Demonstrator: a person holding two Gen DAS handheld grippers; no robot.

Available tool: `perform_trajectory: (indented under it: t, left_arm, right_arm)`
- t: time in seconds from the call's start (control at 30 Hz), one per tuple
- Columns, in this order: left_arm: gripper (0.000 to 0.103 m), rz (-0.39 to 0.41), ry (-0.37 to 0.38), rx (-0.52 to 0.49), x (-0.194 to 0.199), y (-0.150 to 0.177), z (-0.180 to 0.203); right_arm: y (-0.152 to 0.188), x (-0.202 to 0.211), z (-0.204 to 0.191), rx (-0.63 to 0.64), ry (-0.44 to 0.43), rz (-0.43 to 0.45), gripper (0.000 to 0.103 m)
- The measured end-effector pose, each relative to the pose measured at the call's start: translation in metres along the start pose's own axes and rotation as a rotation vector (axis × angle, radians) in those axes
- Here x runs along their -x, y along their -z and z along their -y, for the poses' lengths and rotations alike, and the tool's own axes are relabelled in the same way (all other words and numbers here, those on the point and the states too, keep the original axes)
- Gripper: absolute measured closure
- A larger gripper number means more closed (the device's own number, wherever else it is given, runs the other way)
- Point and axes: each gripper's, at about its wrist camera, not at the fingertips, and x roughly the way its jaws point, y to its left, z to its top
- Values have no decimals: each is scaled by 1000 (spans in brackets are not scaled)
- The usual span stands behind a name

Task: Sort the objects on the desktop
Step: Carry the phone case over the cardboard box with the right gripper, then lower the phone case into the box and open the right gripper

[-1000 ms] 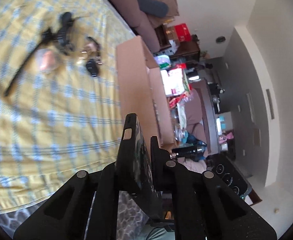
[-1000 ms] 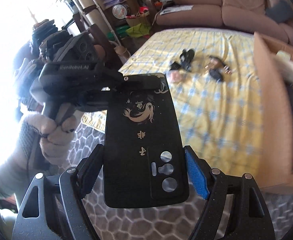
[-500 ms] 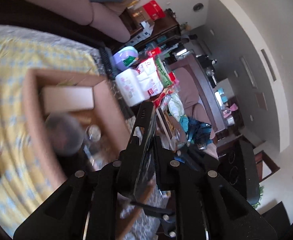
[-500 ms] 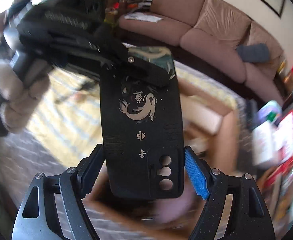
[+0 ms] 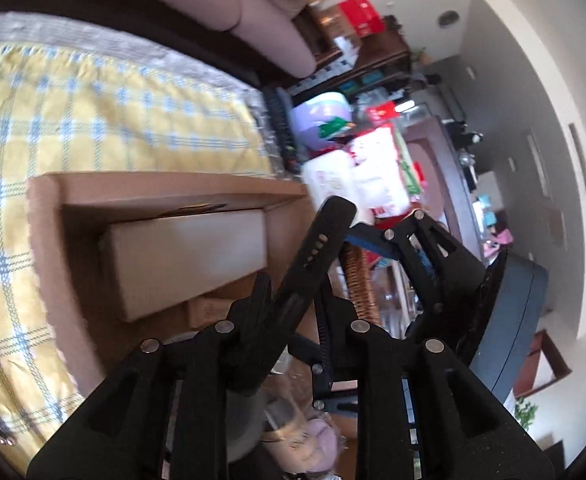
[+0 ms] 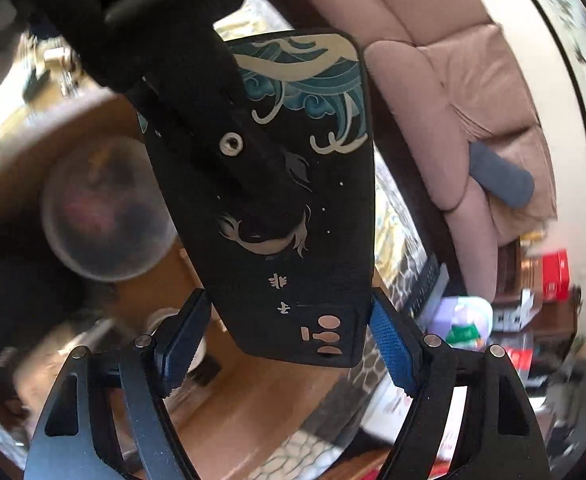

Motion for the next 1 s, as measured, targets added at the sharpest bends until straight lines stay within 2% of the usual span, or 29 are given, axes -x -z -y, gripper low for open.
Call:
perform_trajectory:
  t: [0.07, 0.2, 0.3, 0.33, 0.37, 0.47, 0.53, 0.67, 0.77, 0.83, 0.93, 0.97, 1.0]
  left_arm:
    - [86, 14, 15, 21, 4, 1, -6]
    - [82, 56, 37, 75, 21, 2, -16]
    - [71, 97, 48, 85, 34, 1, -20]
    - [70, 99, 42, 86, 36, -1, -21]
    - [64, 102, 21, 92, 37, -2, -24]
    - [68, 93, -51, 69, 33, -4, -25]
    - [71, 87, -104, 49, 32, -2, -22]
    - [77, 52, -247, -36, 25, -1, -9]
    - [79, 13, -325, -83, 18, 3, 3]
    - [82, -7, -333, -74, 10, 6, 10]
    - [75, 9, -399, -72, -3, 8, 23]
    - [73, 19, -396, -57, -6, 7, 25]
    - [83, 18, -374, -44, -7, 5, 25]
  right_arm:
    - [-1, -10, -3, 47, 5, 17, 23]
    - [-5, -19, -5, 99, -2, 69, 26]
    - [-6, -28, -5, 138, 9, 32, 45]
    - [-6, -30, -3, 133, 0, 17, 51]
    - [-5, -33, -2, 129, -1, -1, 52]
    - [4, -44, 1, 107, 18, -41, 52]
    - [10, -44, 6, 44, 13, -34, 52]
    - [23, -23, 31, -199, -40, 46, 52]
    - [41, -7, 54, -388, -79, 85, 52]
    - [54, 5, 63, -473, -110, 117, 52]
    - [70, 19, 69, -564, -148, 145, 52]
    - [64, 20, 69, -582, -156, 148, 52]
    - [63, 25, 66, -598, -156, 147, 52]
